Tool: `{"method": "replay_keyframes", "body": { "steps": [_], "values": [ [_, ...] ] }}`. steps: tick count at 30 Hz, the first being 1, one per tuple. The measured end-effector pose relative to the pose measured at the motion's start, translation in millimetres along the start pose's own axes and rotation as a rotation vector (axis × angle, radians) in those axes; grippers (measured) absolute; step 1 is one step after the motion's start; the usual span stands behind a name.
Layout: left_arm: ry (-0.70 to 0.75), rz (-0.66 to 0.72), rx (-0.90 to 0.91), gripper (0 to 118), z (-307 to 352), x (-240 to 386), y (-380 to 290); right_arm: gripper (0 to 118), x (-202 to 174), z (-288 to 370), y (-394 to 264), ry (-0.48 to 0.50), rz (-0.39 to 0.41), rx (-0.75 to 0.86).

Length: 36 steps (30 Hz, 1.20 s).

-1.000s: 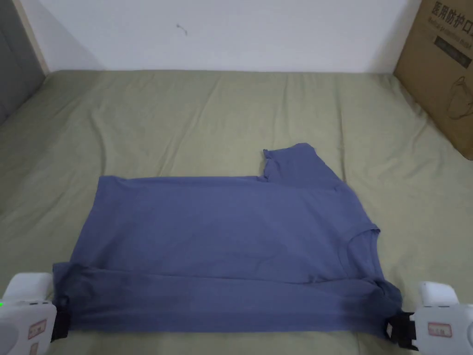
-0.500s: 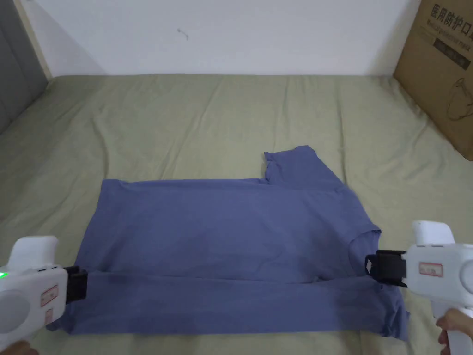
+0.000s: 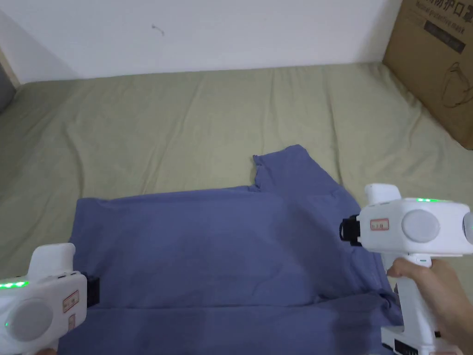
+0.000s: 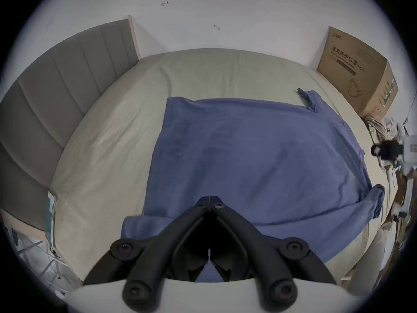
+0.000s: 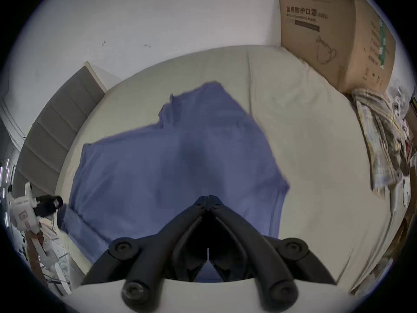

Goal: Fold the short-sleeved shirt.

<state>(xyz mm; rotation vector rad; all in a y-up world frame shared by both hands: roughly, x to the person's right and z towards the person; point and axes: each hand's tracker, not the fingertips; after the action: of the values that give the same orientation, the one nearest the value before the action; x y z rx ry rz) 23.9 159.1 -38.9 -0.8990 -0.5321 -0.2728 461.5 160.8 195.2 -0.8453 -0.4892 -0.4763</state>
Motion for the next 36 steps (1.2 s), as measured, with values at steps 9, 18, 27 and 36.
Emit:
{"method": "replay_keyframes", "body": {
  "steps": [9, 18, 27, 36],
  "values": [
    [-0.007, -0.012, -0.023, 0, -34.9, 8.1, 37.9, 93, 20.5, -86.3, 125.0, -0.096, 0.032, -0.073],
    [0.001, -0.027, -0.075, 0, -64.4, 7.0, 47.9, 79, 37.5, -161.9, 113.2, -0.164, 0.008, -0.194],
    [-0.002, 0.017, -0.073, 0, -63.9, -1.9, 49.9, 5, 35.8, -123.2, 123.0, -0.092, -0.046, -0.119],
    [-0.027, 0.114, -0.014, 71, -73.2, -27.7, 84.6, 5, 22.9, -121.3, 127.7, -0.145, 0.031, -0.116]
  ]
}}
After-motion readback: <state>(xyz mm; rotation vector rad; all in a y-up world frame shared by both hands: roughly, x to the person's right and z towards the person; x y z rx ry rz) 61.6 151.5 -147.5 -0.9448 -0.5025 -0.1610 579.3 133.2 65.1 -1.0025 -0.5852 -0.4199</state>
